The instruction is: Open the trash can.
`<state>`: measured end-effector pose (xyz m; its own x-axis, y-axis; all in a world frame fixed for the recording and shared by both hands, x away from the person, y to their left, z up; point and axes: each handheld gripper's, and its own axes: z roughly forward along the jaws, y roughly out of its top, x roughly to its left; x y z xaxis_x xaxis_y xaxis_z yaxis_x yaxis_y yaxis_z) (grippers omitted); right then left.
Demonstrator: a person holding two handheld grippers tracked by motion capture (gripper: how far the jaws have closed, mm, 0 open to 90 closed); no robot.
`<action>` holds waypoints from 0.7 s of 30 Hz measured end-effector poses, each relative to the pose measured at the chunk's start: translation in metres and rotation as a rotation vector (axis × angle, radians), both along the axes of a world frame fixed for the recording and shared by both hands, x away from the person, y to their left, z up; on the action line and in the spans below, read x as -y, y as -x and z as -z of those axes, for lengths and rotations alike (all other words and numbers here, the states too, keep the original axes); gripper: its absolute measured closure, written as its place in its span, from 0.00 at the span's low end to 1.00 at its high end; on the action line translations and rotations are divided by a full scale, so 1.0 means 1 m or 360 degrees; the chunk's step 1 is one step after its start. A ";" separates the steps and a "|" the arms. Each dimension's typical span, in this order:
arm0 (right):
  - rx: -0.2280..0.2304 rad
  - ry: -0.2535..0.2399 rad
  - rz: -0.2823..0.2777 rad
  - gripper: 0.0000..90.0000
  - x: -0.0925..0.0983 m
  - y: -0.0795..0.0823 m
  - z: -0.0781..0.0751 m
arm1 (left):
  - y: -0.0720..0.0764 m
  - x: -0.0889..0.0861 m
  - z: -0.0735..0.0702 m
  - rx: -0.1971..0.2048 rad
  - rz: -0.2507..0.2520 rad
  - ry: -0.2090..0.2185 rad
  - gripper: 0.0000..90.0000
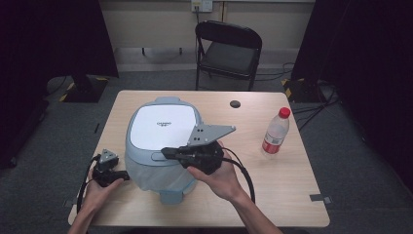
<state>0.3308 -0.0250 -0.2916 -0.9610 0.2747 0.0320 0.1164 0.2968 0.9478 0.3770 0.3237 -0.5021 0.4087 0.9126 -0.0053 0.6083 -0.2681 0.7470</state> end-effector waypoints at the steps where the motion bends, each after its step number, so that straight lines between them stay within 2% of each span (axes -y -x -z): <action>1: 0.0009 0.0006 0.0009 1.00 -0.001 0.000 0.000 | 0.000 0.000 0.000 0.0000 -0.0001 0.0000 0.23; 3: 0.0037 0.0031 0.0017 1.00 -0.002 0.002 -0.001 | 0.000 0.000 0.000 0.0000 -0.0001 0.0000 0.23; 7: 0.0035 0.0057 0.0051 1.00 -0.002 0.000 -0.003 | 0.000 0.001 0.000 0.0001 0.0007 -0.0001 0.21; 13: 0.0026 0.0057 0.0040 1.00 -0.001 0.001 -0.002 | -0.001 0.001 0.000 0.0000 0.0010 -0.0002 0.21; 15: 0.0044 0.0082 0.0026 1.00 -0.002 0.001 -0.003 | -0.001 0.000 0.000 -0.0001 0.0013 -0.0006 0.21; 17: 0.0018 0.0101 0.0003 1.00 -0.001 -0.001 -0.005 | -0.001 0.000 0.000 -0.0003 0.0012 -0.0004 0.21; 19: 0.0052 0.0134 0.0012 1.00 -0.003 0.001 -0.007 | -0.001 0.000 0.000 0.0000 0.0016 -0.0009 0.21; 21: 0.0036 0.0131 0.0008 1.00 -0.002 0.001 -0.007 | -0.001 0.000 0.000 0.0001 0.0017 -0.0011 0.21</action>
